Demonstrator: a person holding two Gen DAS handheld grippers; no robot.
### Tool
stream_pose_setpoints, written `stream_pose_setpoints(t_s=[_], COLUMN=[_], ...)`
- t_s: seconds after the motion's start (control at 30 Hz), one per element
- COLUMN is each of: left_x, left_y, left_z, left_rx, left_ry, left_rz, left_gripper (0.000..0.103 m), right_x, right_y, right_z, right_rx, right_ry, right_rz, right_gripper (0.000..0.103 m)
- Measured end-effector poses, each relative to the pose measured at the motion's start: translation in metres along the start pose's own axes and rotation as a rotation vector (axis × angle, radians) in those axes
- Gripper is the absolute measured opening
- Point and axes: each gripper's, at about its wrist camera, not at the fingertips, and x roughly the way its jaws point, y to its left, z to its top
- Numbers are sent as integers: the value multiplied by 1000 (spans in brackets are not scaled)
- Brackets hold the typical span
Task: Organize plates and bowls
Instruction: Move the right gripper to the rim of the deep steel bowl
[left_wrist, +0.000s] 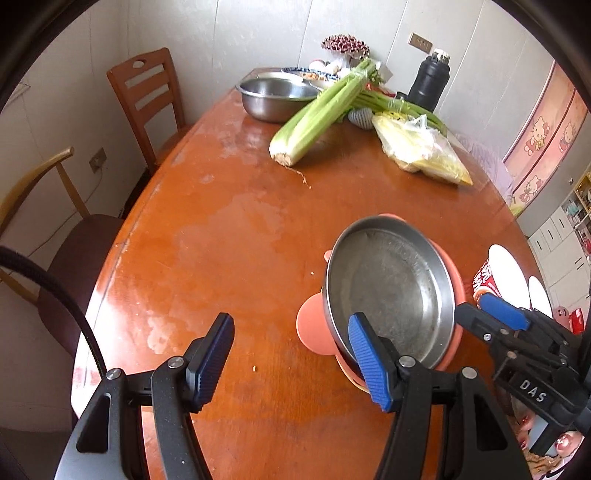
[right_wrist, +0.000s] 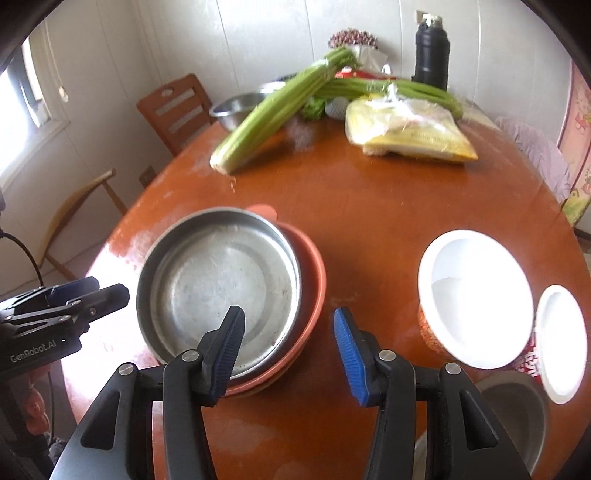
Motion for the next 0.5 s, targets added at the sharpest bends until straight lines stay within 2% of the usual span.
stream_pose_setpoints(t_s=[0.17,0.27,0.5], left_x=[-11,-21,-41], left_y=[-9,-20,-57], left_z=[2,1,4], left_rx=[5,11,46], left_ry=[-26,-52,-107], left_rz=[10,-9,-57], left_gripper=[64,64,64], right_x=[-20,-33,-72], right_y=[-7,-16,-51], right_z=[0,-2,-5], right_rx=[7,18,43], right_ry=[-33,-55,-152], right_rz=[15,15,-43], right_gripper=[53,53,53])
